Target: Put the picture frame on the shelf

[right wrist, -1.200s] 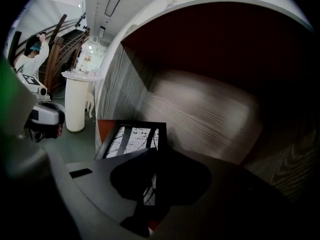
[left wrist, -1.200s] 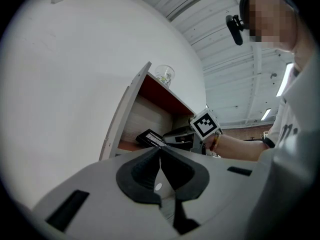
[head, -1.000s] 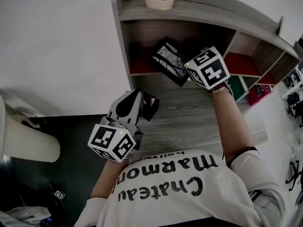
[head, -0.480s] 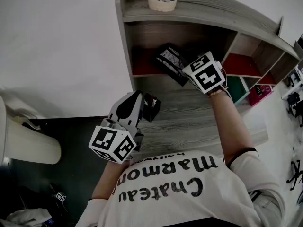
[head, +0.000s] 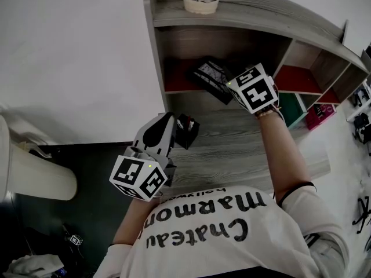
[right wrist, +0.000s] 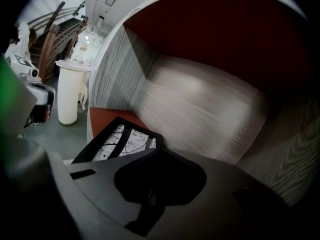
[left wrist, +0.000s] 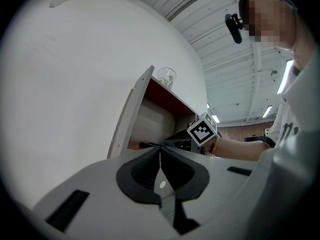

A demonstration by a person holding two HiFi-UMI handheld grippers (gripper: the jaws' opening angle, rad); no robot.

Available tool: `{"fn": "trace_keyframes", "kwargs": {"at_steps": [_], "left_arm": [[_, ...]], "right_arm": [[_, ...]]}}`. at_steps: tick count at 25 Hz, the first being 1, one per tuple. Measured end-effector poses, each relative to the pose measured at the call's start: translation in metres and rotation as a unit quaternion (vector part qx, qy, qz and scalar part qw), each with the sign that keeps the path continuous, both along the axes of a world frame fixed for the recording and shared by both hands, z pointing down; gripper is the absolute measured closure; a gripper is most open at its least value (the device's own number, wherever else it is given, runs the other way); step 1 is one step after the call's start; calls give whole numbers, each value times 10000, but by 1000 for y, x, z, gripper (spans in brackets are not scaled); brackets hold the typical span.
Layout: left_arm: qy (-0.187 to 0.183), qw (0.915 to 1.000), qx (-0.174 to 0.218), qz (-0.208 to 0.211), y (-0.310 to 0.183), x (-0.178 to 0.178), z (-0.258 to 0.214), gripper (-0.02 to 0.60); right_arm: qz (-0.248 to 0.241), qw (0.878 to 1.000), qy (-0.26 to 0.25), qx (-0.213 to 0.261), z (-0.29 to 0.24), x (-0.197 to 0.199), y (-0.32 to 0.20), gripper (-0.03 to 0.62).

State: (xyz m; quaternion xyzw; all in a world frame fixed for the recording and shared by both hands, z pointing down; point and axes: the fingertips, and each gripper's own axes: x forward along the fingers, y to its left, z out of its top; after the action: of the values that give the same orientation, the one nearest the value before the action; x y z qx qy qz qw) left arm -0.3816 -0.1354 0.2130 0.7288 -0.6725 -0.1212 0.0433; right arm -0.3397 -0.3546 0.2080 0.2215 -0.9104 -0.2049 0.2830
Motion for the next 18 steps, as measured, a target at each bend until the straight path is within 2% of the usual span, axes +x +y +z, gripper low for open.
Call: {"fn": "trace_keyframes", "kwargs": {"at_steps": [18], "left_arm": [[-65,9999,64,-87,13,14,-11,560]], "right_arm": [[-51,9989,-334,-337,-5,3,10,586]]}}
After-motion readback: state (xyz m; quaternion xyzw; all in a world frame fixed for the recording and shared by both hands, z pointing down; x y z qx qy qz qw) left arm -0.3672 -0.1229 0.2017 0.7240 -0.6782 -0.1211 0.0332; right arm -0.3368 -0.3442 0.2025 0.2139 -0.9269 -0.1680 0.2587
